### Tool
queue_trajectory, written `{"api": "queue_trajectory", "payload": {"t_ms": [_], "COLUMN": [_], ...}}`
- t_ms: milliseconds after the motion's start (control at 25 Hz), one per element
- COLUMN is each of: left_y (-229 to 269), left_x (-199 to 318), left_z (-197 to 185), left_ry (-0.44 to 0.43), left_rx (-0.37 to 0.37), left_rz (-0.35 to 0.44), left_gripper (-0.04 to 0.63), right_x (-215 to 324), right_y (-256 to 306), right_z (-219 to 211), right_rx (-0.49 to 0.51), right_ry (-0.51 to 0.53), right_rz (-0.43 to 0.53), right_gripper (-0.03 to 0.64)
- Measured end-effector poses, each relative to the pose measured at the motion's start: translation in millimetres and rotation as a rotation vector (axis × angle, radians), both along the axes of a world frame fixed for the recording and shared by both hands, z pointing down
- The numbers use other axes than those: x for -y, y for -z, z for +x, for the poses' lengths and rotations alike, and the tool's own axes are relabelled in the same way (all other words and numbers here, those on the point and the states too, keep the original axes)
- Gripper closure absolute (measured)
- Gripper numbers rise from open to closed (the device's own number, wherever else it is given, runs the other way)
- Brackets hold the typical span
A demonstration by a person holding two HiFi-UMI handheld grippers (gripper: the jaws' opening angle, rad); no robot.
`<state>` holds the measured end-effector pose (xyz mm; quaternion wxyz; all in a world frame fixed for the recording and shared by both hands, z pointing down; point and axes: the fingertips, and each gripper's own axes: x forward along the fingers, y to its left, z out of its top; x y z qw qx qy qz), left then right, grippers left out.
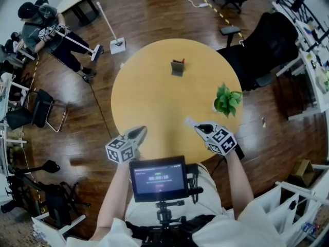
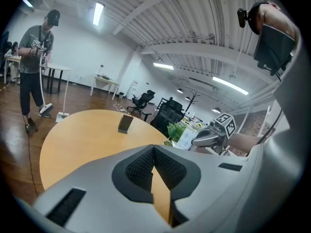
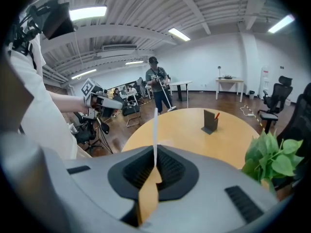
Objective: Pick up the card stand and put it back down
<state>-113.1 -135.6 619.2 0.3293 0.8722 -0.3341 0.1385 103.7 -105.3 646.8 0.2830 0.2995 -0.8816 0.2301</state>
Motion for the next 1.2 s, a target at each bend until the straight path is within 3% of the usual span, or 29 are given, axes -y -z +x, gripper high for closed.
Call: {"api": "queue_trajectory", "payload": {"t_ms": [1200], "left_y": [-55], "left_x": [-22], "left_z": [-1], "left_ry": [0.023], "left_rx": [0.072], "left_rz": [-0.072], "left_gripper": [0.595], "right_x": [-1], "right_y": [-110], "right_z": [-11], "right_rx": [-0.023], "right_ry": [0.077], "right_rz": [-0.107], "right_gripper": [0.595]}}
